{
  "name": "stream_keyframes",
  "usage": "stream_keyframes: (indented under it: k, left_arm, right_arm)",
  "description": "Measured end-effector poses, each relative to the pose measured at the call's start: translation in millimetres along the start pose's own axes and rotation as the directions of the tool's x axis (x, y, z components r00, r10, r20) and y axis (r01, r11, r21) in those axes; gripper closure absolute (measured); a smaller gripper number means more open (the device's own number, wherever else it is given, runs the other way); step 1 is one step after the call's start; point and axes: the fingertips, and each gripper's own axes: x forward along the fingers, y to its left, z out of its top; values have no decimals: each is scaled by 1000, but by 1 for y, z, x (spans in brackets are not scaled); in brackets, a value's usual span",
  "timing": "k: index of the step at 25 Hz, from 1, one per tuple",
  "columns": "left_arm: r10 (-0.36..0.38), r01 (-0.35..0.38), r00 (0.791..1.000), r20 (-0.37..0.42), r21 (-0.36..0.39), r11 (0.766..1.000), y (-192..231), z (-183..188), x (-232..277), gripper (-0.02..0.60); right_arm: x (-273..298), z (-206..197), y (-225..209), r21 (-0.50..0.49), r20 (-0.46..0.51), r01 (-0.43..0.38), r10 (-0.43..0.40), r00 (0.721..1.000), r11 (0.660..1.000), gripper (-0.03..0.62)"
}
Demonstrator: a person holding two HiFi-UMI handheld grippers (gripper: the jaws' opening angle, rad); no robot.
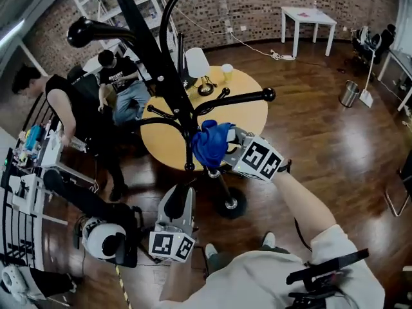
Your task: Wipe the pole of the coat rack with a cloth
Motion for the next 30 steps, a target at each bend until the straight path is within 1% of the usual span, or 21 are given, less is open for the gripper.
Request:
stream_keyframes:
  k: [2, 4, 6, 8, 9, 10, 11, 12, 13, 14, 16, 17, 18, 19, 20, 23, 24, 26, 28, 30]
  left_arm:
    - [103, -103, 995, -3, 14, 995, -6, -12, -6, 476]
    - [186, -186, 982, -18, 2, 982, -15, -29, -15, 476]
    - [220, -220, 975, -17, -17, 975, -28, -41, -23, 476]
    - [226, -226, 974, -12, -8, 974, -41, -46, -31, 476]
    - [229, -229, 973, -16, -1, 973, -48, -45, -34, 476]
    - [235, -235, 972, -19, 5, 972, -53, -44, -37, 476]
    - [244, -244, 970, -20, 9, 970, -56, -41, -40, 476]
    - [256, -256, 966, -18, 14, 967, -57, -37, -44, 476]
    - [269, -269, 963, -13, 20, 963, -57, -34, -50, 476]
    - [281, -281, 960, -7, 26, 959, -56, -31, -55, 476]
    - [296, -296, 955, 6, 44, 954, -56, -29, -66, 476]
    - [296, -296, 955, 14, 55, 954, -55, -29, -70, 476]
    - [291, -292, 956, 21, 63, 954, -56, -28, -73, 476]
    - [285, -286, 958, 23, 64, 956, -59, -26, -74, 476]
    - [277, -278, 961, 21, 58, 959, -64, -22, -76, 476]
    - [225, -228, 973, 42, 65, 972, -85, -11, -81, 476]
    - [211, -214, 976, 49, 75, 974, -88, -11, -82, 476]
    - [209, -212, 977, 41, 78, 974, -87, -18, -82, 476]
    - [223, -224, 975, 21, 63, 973, -87, -25, -81, 476]
    - [229, -229, 973, 8, 65, 971, -87, -31, -79, 476]
  right_arm:
    - [15, -42, 12, 23, -7, -65, 66, 998, 998, 499]
    - [32, -97, 25, 59, -50, -121, 124, 991, 991, 499]
    - [47, -151, 35, 75, -144, -158, 168, 975, 984, 498]
    - [55, -192, 46, 62, -243, -186, 195, 950, 981, 497]
    - [57, -203, 50, 61, -263, -187, 197, 944, 980, 497]
    - [57, -209, 50, 70, -262, -178, 190, 946, 982, 497]
    - [55, -209, 48, 82, -248, -159, 174, 953, 984, 497]
    - [50, -201, 45, 83, -227, -133, 149, 962, 988, 497]
    - [40, -182, 44, 69, -198, -106, 118, 973, 992, 497]
    - [25, -155, 47, 47, -154, -85, 91, 984, 995, 497]
    - [-17, -89, 69, 26, -17, -73, 74, 997, 997, 497]
    - [-40, -58, 84, 35, 64, -79, 77, 995, 996, 497]
    - [-63, -32, 99, 54, 139, -91, 83, 987, 994, 497]
    - [-85, -14, 113, 79, 196, -105, 88, 977, 991, 497]
    - [-104, -4, 126, 110, 230, -114, 87, 969, 987, 497]
    - [-145, -1, 148, 195, 255, -92, 40, 966, 976, 497]
    - [-153, -1, 153, 205, 262, -83, 27, 965, 975, 497]
    - [-162, -6, 159, 215, 271, -75, 14, 962, 974, 497]
    - [-164, -19, 165, 219, 256, -79, 21, 966, 973, 497]
    - [-162, -27, 171, 216, 264, -123, 64, 962, 969, 497]
